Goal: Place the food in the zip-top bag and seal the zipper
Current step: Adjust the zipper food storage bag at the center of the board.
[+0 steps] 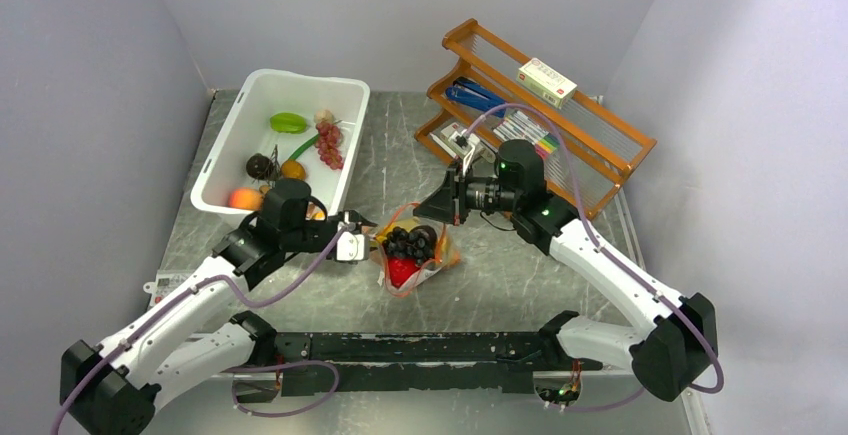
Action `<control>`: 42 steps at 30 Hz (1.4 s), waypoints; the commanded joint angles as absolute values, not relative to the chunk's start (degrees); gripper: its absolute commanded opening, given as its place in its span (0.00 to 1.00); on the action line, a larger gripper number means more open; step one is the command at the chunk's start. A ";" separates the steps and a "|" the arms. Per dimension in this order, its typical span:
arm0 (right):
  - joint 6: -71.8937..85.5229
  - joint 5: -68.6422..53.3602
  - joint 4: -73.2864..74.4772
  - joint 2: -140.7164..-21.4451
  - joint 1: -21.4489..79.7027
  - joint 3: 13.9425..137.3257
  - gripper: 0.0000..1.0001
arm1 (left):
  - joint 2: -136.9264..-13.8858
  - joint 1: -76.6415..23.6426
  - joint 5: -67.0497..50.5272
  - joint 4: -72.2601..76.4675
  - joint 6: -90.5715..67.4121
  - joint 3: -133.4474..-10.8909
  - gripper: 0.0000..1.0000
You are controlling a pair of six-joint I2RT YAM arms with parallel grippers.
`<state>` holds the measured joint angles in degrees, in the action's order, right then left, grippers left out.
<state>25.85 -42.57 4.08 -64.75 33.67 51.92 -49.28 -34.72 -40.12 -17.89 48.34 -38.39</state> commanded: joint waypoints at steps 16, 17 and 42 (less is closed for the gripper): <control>26.10 -37.41 2.89 -64.55 33.22 50.57 0.12 | -48.24 -34.85 -42.72 -10.07 36.43 -38.90 0.07; 25.73 -36.79 3.35 -64.30 33.22 50.49 0.18 | -48.82 -34.89 -42.58 -10.55 35.49 -39.65 0.07; 3.59 -23.48 -0.20 -58.93 47.91 51.97 0.71 | -52.64 -34.76 -43.88 -7.83 27.87 -41.99 0.07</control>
<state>11.77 -28.53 -0.01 -58.37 44.23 50.30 -52.95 -34.72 -41.85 -11.42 28.99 -39.70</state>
